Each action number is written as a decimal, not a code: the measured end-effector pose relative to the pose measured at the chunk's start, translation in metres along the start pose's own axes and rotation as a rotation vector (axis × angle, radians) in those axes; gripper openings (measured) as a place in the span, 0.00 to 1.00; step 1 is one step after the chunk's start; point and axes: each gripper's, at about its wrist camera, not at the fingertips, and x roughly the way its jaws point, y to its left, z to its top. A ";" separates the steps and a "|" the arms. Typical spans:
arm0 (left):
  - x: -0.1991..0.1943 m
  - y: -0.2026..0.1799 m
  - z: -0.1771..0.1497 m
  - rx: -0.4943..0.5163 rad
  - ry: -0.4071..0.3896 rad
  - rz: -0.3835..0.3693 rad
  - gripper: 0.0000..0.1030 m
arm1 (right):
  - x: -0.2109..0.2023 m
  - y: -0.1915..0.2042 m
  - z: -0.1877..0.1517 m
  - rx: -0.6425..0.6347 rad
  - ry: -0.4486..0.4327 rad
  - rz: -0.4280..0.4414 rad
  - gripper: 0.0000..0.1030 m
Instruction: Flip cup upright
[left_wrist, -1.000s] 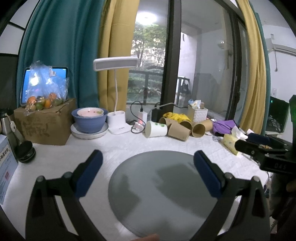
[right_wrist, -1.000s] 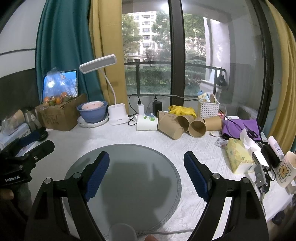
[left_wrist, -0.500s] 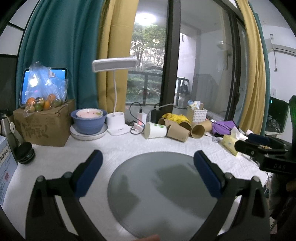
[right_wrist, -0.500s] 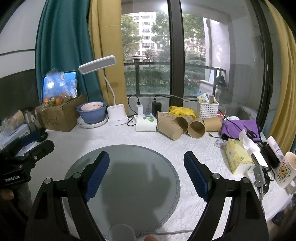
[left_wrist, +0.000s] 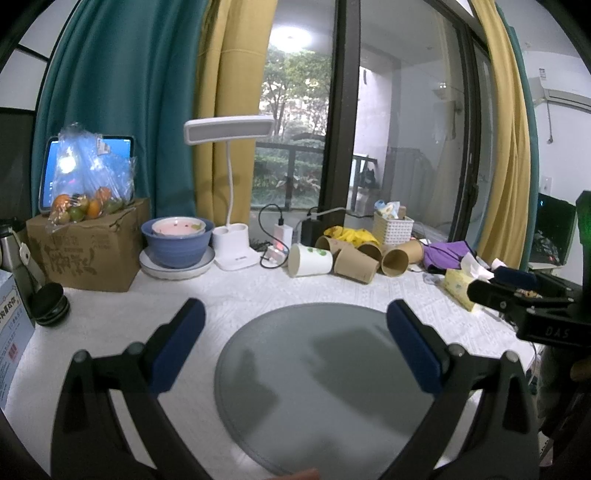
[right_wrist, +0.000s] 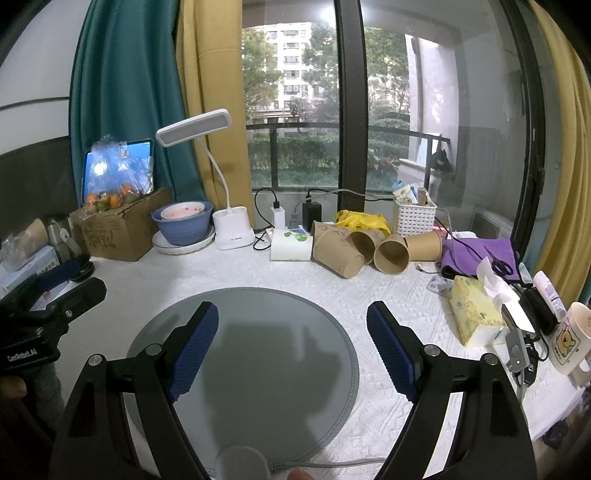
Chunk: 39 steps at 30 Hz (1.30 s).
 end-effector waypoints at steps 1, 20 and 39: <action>0.000 0.000 0.000 0.001 0.000 0.000 0.97 | 0.000 0.000 0.000 0.000 0.000 0.000 0.83; 0.001 -0.001 0.001 0.002 0.002 0.000 0.97 | 0.001 -0.001 -0.001 0.000 -0.003 0.000 0.83; 0.077 -0.026 0.004 0.012 0.161 -0.030 0.97 | 0.046 -0.053 0.005 0.074 0.058 -0.041 0.83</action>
